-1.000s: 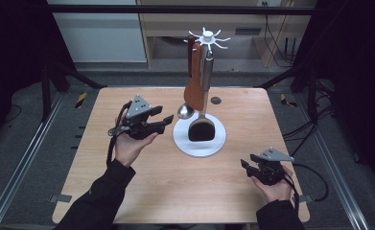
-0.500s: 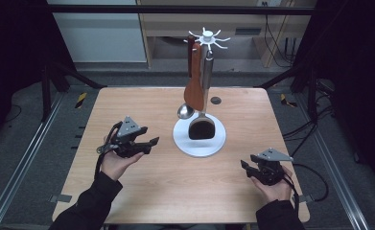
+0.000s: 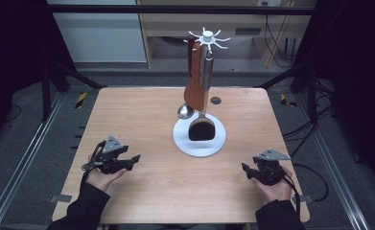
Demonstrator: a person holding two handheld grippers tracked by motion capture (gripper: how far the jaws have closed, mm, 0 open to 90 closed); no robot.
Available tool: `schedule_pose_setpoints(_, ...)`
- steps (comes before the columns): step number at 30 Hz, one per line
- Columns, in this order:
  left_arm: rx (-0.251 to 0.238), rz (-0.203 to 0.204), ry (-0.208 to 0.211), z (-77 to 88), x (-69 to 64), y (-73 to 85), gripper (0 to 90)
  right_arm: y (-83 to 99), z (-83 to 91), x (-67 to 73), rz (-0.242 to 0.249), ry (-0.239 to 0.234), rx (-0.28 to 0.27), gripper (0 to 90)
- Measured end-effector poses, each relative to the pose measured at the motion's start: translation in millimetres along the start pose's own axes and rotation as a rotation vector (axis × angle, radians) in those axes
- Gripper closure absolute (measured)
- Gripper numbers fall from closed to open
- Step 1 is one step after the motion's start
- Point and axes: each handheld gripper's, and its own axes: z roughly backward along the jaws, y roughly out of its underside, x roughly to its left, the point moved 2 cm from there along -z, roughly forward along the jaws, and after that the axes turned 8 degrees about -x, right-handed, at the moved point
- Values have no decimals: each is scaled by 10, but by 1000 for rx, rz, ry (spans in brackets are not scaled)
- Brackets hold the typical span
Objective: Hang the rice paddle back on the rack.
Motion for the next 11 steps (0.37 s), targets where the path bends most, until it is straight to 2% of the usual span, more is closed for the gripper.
schedule_pose_setpoints(3,3,33,-22,58,98,101,363,8,1,-6,2,5,9,468)
schedule_pose_setpoints(11,11,79,-63,226,247,301,362,43,17,-73,-35,15,10,462)
